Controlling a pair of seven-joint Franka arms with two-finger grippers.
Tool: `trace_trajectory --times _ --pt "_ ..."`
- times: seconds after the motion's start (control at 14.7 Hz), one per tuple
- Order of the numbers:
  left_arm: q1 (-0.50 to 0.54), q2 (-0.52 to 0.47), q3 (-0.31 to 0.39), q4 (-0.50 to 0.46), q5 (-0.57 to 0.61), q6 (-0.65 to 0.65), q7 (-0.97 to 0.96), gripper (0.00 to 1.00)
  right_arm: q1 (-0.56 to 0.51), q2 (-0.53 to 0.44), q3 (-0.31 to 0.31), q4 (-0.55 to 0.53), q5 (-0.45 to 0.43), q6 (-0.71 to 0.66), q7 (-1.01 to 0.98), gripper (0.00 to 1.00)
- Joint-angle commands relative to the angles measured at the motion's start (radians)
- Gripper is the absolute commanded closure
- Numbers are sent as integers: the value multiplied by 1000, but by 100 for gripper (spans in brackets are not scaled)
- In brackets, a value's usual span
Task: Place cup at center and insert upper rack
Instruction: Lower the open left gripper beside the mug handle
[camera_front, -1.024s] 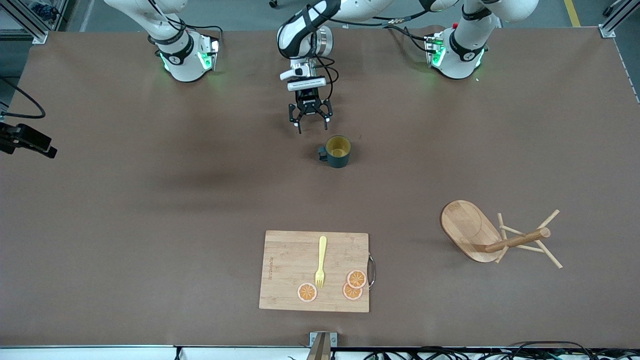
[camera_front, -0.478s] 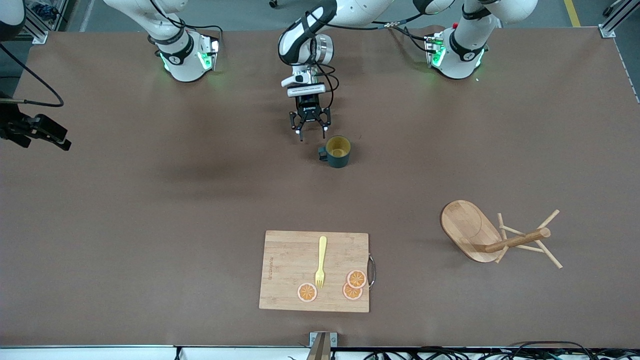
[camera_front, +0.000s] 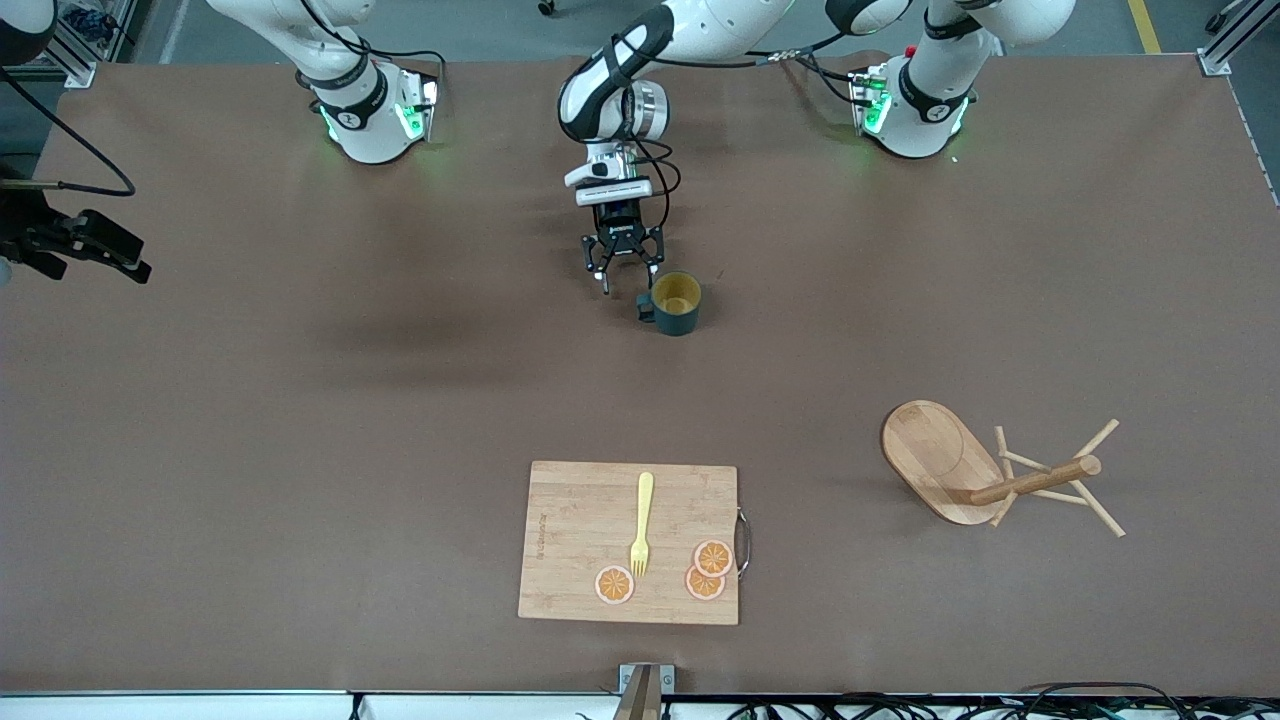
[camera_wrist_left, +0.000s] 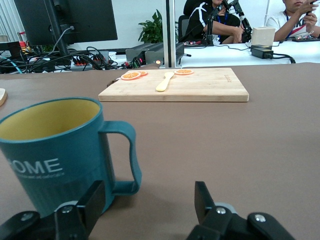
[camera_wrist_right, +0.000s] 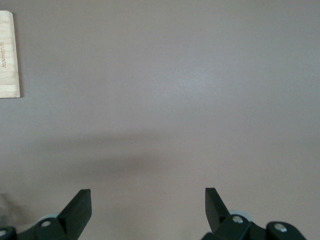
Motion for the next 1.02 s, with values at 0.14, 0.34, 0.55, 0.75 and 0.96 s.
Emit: trace_trajectory --times 0.14,0.34,0.55,0.75,0.96 --pt "-7 35 25 67 25 20 21 20 9 -22 -7 -7 -15 6 1 0" --pt "-7 52 42 82 27 34 21 21 10 -19 -6 1 -15 6 4 0" --pt "-7 74 59 109 35 38 28 21 12 -18 -4 7 -15 0 3 0" --pt "-7 74 68 111 36 40 28 23 12 -18 -4 7 -13 -18 -1 0" --pt "-5 78 70 111 35 41 28 27 33 -15 -4 10 -15 -35 -10 0"
